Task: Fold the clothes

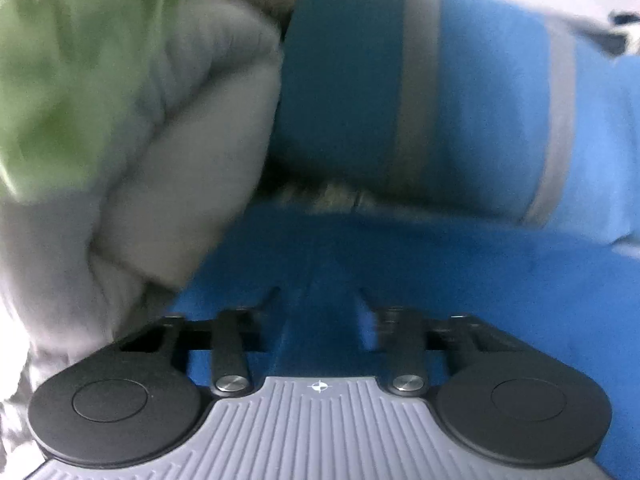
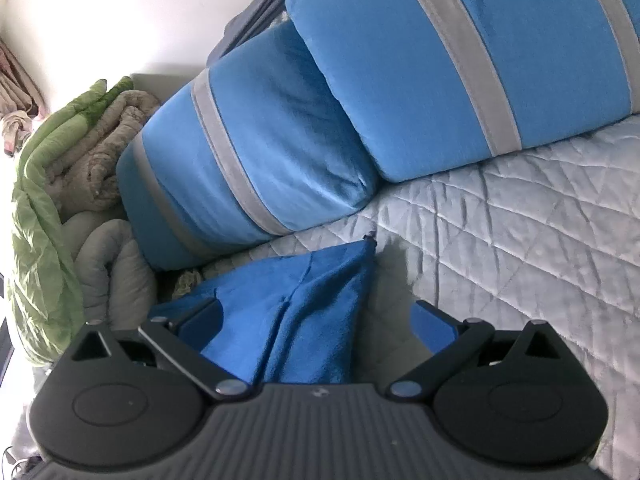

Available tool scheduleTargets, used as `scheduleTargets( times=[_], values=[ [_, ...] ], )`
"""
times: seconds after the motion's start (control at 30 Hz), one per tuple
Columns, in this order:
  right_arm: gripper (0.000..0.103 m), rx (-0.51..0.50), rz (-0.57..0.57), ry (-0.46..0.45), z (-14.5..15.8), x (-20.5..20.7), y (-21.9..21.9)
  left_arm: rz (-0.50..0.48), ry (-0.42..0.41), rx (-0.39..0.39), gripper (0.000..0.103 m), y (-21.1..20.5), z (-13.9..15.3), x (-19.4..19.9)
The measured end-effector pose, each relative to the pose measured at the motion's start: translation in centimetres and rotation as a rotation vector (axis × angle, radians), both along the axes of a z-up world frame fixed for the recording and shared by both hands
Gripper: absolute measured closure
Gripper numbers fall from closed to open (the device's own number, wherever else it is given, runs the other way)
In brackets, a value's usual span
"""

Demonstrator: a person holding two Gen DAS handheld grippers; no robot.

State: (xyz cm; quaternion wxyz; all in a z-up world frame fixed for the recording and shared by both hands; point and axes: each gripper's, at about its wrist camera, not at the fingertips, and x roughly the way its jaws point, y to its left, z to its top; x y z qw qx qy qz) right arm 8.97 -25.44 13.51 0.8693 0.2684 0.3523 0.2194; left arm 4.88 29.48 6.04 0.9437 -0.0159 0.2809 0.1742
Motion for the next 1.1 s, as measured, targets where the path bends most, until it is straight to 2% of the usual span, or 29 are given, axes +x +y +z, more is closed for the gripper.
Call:
scheduleTargets(
  times=[0.13, 0.17, 0.27, 0.37, 0.4, 0.47, 0.53, 0.57, 0.83, 0.97, 1.1],
  values=[
    [0.000, 0.011, 0.004, 0.005, -0.2, 0.1, -0.2, 0.010, -0.009, 0.104, 0.083, -1.4, -1.8, -0.1],
    [0.000, 0.014, 0.008, 0.002, -0.3, 0.0, -0.2, 0.008, -0.006, 0.109, 0.083, -1.4, -1.8, 0.0],
    [0.000, 0.009, 0.023, 0.001, -0.5, 0.0, -0.1, 0.005, -0.028, 0.056, 0.083, -0.5, -1.7, -0.3],
    [0.000, -0.023, 0.029, 0.008, -0.9, -0.2, 0.0, 0.007, -0.049, 0.068, 0.081, -1.0, -1.6, -1.1],
    [0.000, -0.044, 0.022, 0.009, -1.0, -0.3, -0.1, 0.006, -0.052, 0.077, 0.077, -1.2, -1.5, -1.2],
    [0.000, -0.086, -0.003, 0.003, -1.0, -0.6, -0.4, -0.026, -0.037, 0.107, 0.061, -1.9, -0.9, -1.1],
    [0.000, -0.128, -0.029, -0.001, -1.1, -0.8, -0.8, -0.059, -0.024, 0.129, 0.033, -2.6, 0.1, -1.4],
    [0.000, -0.146, -0.036, -0.001, -1.2, -0.9, -1.1, -0.066, -0.026, 0.126, 0.030, -2.8, 0.7, -1.7],
    [0.000, -0.201, -0.069, -0.002, -1.9, -2.2, -4.0, -0.114, -0.066, 0.047, 0.026, -5.2, 6.6, -3.7],
    [0.000, -0.228, -0.075, 0.005, -2.3, -2.7, -5.0, -0.231, -0.070, 0.031, 0.026, -10.1, 8.9, -3.8],
    [0.000, -0.265, -0.092, 0.006, -2.3, -3.4, -5.6, -0.364, -0.113, -0.012, 0.026, -16.8, 9.9, -4.0]
  ],
)
